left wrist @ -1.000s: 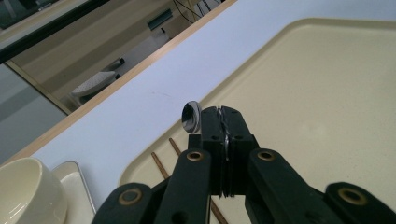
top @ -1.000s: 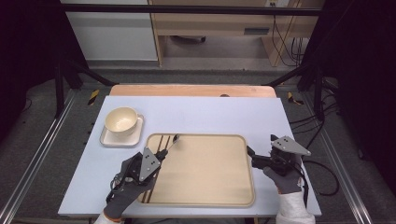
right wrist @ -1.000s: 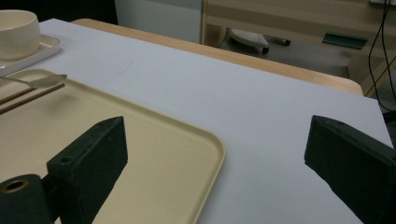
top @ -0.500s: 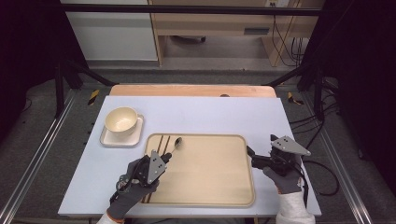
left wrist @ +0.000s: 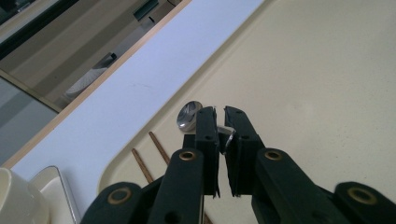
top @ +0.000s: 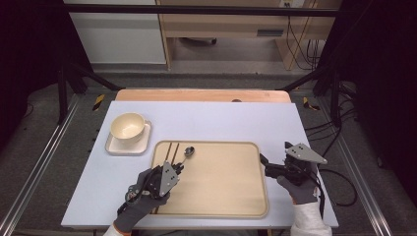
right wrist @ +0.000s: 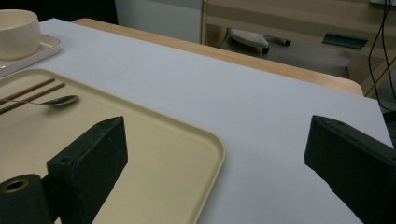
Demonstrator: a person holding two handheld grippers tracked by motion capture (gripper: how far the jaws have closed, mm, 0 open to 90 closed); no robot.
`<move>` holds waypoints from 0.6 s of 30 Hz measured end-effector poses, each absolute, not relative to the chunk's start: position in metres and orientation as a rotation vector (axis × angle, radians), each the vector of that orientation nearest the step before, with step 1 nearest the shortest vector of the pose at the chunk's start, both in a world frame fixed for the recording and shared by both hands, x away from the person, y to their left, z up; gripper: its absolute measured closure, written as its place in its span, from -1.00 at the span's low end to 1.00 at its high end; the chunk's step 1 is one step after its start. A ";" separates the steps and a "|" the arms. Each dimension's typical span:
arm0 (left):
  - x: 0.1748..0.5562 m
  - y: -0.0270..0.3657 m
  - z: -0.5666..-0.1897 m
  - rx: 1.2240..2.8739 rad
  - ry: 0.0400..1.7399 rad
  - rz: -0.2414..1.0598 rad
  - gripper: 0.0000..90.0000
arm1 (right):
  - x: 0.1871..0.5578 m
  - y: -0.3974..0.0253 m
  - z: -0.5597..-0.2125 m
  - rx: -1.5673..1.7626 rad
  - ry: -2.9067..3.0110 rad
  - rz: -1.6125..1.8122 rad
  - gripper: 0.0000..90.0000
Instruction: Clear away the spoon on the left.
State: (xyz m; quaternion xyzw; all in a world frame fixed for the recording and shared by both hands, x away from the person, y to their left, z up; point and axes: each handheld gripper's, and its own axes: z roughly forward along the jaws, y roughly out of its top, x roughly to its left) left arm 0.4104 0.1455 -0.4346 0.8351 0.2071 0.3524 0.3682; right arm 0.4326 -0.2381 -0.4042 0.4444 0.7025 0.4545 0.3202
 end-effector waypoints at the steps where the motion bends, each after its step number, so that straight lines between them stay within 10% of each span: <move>1: 0.410 0.145 -0.435 2.144 0.529 0.906 0.86 | 0.433 -0.238 -0.404 1.168 1.846 1.194 -0.86; 18: 0.407 0.141 -0.440 2.193 0.463 0.858 0.59 | 0.432 -0.238 -0.404 1.167 1.846 1.196 -0.86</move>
